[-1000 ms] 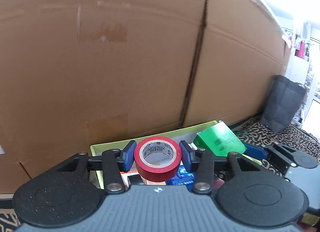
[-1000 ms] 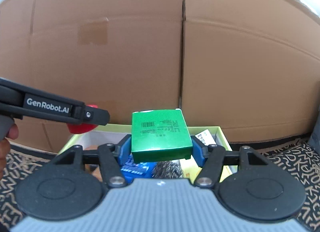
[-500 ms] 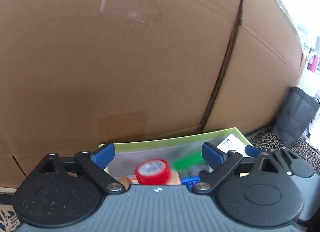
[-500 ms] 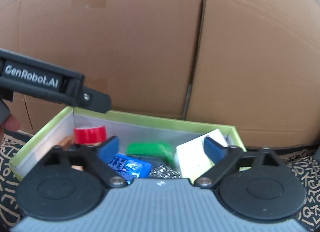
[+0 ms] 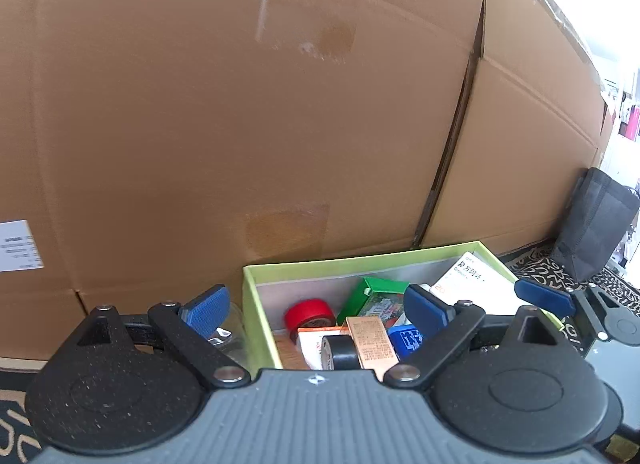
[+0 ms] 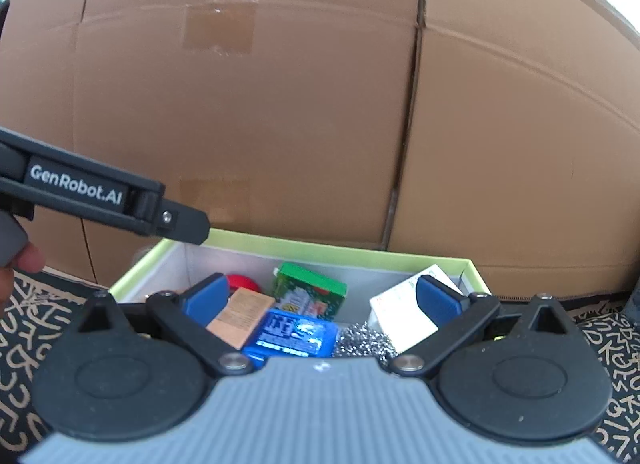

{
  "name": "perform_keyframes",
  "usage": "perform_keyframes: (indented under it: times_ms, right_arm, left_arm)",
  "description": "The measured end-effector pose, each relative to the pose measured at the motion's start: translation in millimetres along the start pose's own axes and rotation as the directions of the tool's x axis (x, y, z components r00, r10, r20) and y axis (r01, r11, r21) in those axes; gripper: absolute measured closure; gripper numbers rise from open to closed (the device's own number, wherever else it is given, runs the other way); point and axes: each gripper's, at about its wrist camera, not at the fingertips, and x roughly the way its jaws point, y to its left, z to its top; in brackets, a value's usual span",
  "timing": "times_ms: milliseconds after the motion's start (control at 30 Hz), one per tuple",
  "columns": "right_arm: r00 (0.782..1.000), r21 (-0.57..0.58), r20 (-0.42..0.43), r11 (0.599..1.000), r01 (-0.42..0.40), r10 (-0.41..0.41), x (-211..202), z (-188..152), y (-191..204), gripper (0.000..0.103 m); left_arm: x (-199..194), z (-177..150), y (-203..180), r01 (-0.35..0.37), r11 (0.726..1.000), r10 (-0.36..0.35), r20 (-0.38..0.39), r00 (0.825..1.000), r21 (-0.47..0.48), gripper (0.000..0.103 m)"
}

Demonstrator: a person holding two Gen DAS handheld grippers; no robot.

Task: Organize objects
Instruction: 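Move both open tools back toward the clear cup and stick bag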

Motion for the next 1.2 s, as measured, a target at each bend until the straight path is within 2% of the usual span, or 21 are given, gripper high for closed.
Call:
perform_keyframes:
  times_ms: [233,300,400,467,600,700,833,967,1133,1200]
  right_arm:
    - [1.0,0.017,0.029,1.0,-0.007,0.006,-28,5,22,0.003]
    - [0.999,0.035,0.034,0.999,-0.024,0.022,-37,3,34,0.01]
    - [0.996,0.055,0.028,0.995,-0.089,0.087,-47,-3,59,0.035]
    - [0.988,0.056,0.016,0.986,-0.157,0.157,-53,-10,82,0.047]
    - [0.964,0.001,-0.041,0.965,-0.263,0.263,-48,-23,139,0.057]
    - [0.95,-0.023,-0.085,0.952,-0.304,0.301,-33,-28,169,0.059]
    - [0.95,-0.059,-0.101,0.951,-0.303,0.296,-19,-33,194,0.059]
    - [0.964,-0.025,-0.121,0.971,-0.24,0.235,8,-31,190,0.058]
    - [0.983,-0.021,-0.12,0.99,-0.141,0.138,5,-40,177,0.053]
    - [0.981,-0.013,-0.121,0.988,-0.154,0.151,3,-41,167,0.054]
  left_arm:
    - [-24,-6,8,-0.032,0.999,0.032,0.019,0.999,0.019,0.006]
    - [-36,-9,17,-0.059,0.998,0.058,0.032,0.998,0.029,0.006]
    - [-48,-17,36,-0.103,0.994,0.102,0.035,0.994,0.02,0.006]
    - [-54,-24,51,-0.128,0.992,0.128,0.022,0.992,0.003,0.006]
    - [-58,-41,80,-0.173,0.984,0.173,-0.005,0.985,-0.042,0.006]
    - [-63,-50,101,-0.195,0.978,0.194,-0.015,0.981,-0.078,0.006]
    - [-65,-56,123,-0.221,0.969,0.218,-0.032,0.975,-0.107,0.006]
    - [-57,-57,130,-0.196,0.972,0.191,-0.047,0.98,-0.132,0.006]
    - [-34,-55,121,-0.149,0.979,0.14,-0.069,0.988,-0.139,0.006]
    - [-21,-53,113,-0.122,0.981,0.11,-0.082,0.991,-0.151,0.006]
